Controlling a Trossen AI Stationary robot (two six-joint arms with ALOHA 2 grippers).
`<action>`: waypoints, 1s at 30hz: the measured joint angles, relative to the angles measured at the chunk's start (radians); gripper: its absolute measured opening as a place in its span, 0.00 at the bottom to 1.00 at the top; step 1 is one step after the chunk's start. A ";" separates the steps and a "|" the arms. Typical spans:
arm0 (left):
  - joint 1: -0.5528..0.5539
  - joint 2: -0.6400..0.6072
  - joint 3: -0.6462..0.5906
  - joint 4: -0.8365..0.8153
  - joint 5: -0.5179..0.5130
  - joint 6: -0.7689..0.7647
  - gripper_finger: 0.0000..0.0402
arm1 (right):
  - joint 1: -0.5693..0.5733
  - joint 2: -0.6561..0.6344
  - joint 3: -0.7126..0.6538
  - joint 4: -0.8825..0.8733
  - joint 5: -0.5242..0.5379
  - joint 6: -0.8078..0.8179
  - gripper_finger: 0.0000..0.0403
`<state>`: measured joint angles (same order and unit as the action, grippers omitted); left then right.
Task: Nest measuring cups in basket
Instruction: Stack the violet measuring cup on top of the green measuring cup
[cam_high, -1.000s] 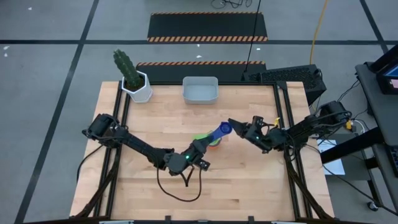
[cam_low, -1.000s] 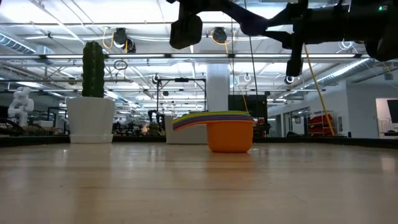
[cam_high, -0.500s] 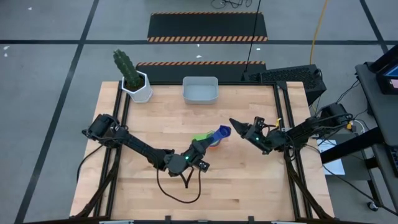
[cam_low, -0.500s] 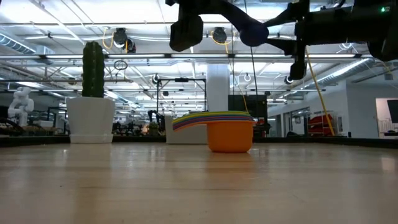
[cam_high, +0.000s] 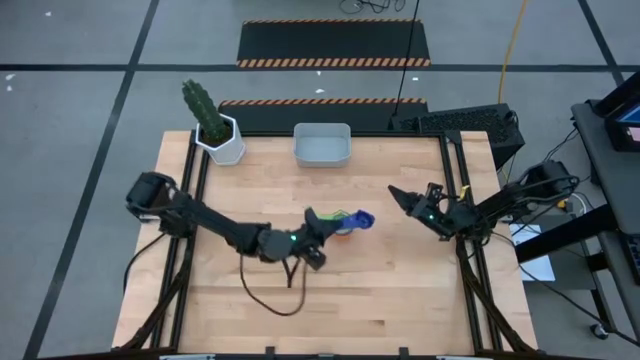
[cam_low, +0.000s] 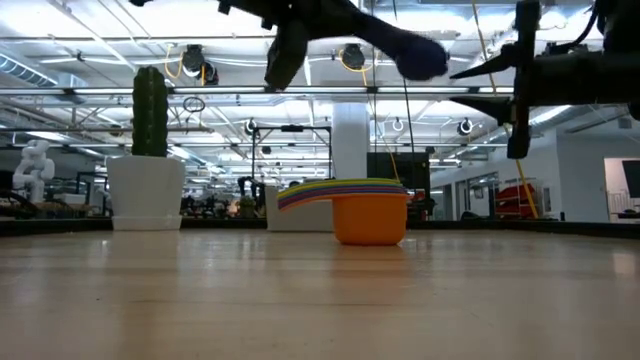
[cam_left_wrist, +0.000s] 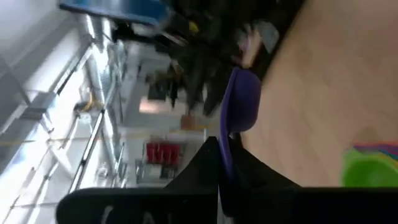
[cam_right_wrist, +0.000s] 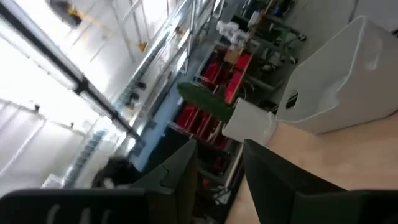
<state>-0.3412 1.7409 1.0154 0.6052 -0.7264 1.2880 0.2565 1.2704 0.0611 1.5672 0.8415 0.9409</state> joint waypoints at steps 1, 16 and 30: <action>0.009 -0.033 -0.029 0.003 0.039 -0.009 0.01 | 0.000 -0.004 -0.003 0.000 -0.012 -0.016 0.30; 0.018 -0.359 -0.428 0.052 0.299 -0.155 0.01 | -0.002 -0.032 0.001 -0.022 -0.084 -0.194 0.30; 0.102 -0.352 -0.473 0.169 0.483 -0.120 0.02 | -0.004 -0.032 0.025 -0.024 -0.004 -0.207 0.30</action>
<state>-0.2388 1.3884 0.5423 0.7746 -0.2432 1.1683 0.2523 1.2388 0.0860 1.5429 0.8371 0.7341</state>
